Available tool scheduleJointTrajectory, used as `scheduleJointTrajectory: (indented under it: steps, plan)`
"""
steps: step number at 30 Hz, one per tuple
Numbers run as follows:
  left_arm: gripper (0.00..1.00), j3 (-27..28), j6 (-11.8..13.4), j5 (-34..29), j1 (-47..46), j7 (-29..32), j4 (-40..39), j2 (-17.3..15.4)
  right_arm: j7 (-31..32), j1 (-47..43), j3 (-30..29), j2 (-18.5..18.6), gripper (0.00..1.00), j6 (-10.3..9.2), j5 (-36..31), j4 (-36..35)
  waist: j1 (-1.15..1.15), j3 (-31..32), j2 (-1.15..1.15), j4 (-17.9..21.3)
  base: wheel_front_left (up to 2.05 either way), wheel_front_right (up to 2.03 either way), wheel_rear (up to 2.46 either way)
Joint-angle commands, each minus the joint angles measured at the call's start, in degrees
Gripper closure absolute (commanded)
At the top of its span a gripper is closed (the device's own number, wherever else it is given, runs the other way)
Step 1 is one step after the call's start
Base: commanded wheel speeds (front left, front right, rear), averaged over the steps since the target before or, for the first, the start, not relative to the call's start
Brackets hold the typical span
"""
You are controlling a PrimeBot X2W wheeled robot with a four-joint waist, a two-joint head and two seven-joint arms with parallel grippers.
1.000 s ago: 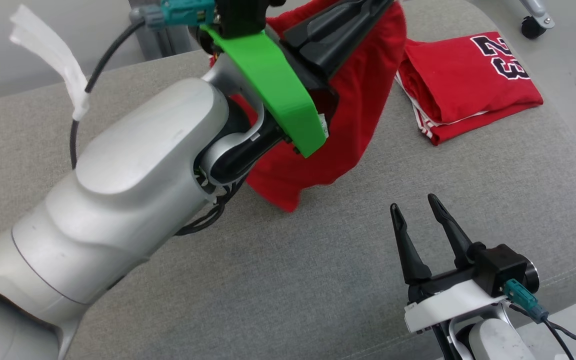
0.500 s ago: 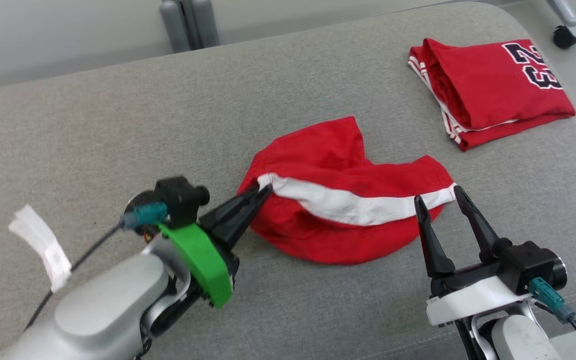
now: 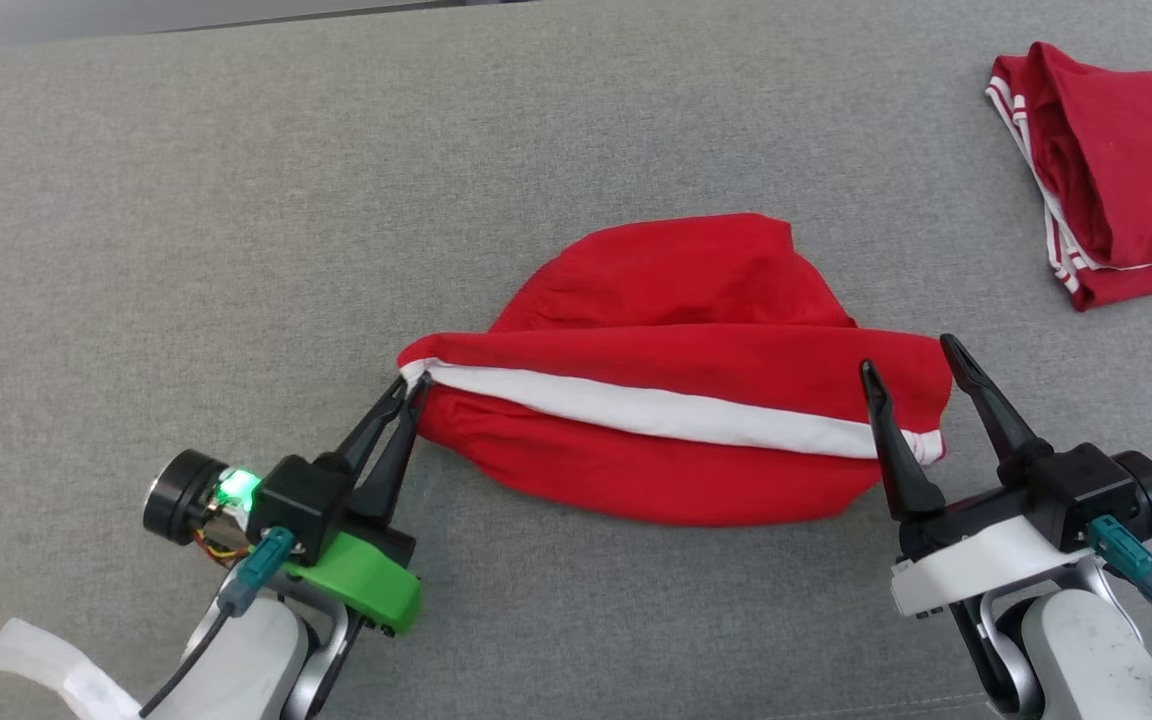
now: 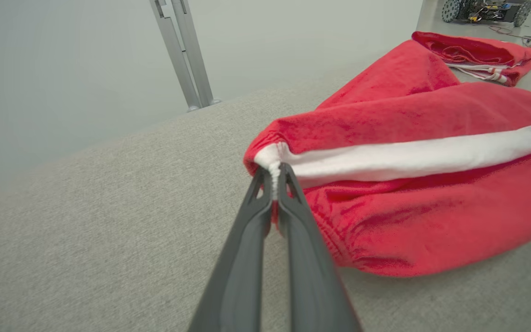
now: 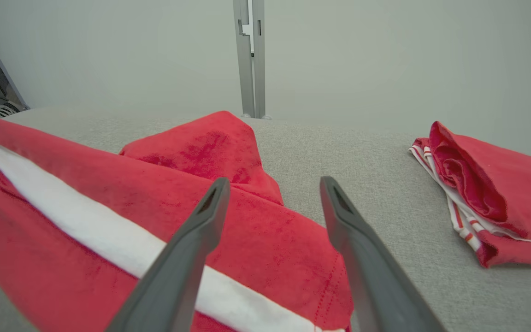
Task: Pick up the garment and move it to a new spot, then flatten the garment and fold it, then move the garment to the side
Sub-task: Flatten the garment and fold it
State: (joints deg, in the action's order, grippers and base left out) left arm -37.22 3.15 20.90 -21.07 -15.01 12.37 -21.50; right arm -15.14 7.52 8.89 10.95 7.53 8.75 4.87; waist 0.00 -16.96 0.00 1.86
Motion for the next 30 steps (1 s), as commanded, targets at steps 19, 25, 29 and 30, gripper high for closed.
scheduleJointTrajectory:
  steps: [19,25,29,30]
  plan:
    - [1.00,18.0,-10.6,-6.5,7.5,-0.2,2.9,8.5,0.0,-7.1,1.8,0.4,0.00,-0.09,1.7,1.2,0.00,0.2,0.00,-0.6,0.00,0.00,0.00]
    - [1.00,15.9,-10.6,-5.4,7.4,-0.2,2.3,7.4,0.0,-6.0,3.1,-0.2,0.00,-0.09,2.5,3.6,0.00,0.5,0.00,-0.6,0.00,0.00,0.00]
    - [1.00,15.4,-10.6,-5.2,7.4,-0.2,2.1,7.3,0.0,-5.8,3.4,-0.1,0.00,-0.09,3.3,6.3,0.00,0.5,0.00,-1.0,0.00,0.00,0.00]
    - [1.00,15.4,-10.6,-5.3,7.4,-0.2,2.1,7.3,0.0,-5.6,3.4,-0.1,0.00,-0.09,3.5,6.7,0.00,0.5,0.00,-1.1,0.00,0.00,0.00]
